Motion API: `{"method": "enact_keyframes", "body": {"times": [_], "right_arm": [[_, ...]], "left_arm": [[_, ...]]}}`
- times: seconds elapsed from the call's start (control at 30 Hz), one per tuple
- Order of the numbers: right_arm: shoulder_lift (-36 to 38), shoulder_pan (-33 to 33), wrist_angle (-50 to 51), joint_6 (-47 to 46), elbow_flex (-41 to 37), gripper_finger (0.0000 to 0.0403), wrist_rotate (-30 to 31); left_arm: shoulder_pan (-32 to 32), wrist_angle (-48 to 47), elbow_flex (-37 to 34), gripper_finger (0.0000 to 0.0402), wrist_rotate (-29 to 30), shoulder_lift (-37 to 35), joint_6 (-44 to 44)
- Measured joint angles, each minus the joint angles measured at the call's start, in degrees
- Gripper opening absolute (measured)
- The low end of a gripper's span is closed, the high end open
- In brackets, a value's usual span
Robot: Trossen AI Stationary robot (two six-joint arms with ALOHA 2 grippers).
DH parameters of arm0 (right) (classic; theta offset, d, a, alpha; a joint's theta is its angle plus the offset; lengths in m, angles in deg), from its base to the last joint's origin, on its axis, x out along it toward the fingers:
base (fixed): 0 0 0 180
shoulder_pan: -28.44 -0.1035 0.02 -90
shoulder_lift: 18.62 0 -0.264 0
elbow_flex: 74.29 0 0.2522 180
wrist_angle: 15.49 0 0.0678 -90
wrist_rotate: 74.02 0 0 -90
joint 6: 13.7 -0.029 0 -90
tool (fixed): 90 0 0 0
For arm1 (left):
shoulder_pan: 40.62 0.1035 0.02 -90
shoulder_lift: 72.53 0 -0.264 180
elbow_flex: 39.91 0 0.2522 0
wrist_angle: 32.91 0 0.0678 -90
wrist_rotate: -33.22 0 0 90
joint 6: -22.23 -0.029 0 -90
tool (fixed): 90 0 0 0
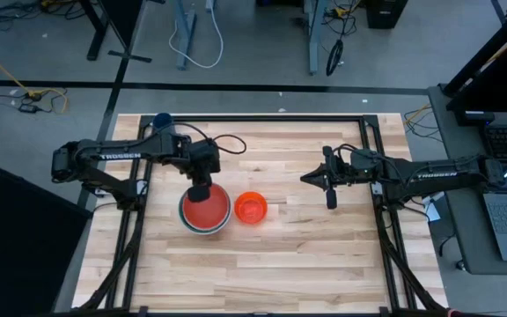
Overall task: Nest bowls inside each other
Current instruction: Stack the orange bowl on top of the white bowl, then stack the transparent orange bowl on top of the orange bowl
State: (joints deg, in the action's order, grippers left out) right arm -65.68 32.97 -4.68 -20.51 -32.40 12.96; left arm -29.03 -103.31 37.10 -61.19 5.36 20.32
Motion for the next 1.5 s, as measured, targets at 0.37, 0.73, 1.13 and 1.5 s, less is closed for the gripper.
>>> {"method": "enact_keyframes", "body": {"times": [0.37,0.73,1.13,1.5], "right_arm": [[-9.23,-0.76,-2.72,-6.99,0.06,0.0,-0.35],[-26.1,-0.9,-8.05,-9.92,11.0,0.0033,-1.27],[-46.3,0.0,5.47,-14.76,32.0,0.0072,-1.61],[-53.64,-0.02,26.37,-14.27,40.74,0.0115,-3.57]], "left_arm": [[2.81,-1.2,1.57,0.0,5.46,-1.73,0.02],[11.12,-1.35,1.68,0.0,11.77,-12.84,-5.63],[19.94,-7.38,-4.35,0.0,9.78,-19.86,-10.68],[22.63,-6.23,-5.29,0.0,11.49,-27.51,-13.03]]}}
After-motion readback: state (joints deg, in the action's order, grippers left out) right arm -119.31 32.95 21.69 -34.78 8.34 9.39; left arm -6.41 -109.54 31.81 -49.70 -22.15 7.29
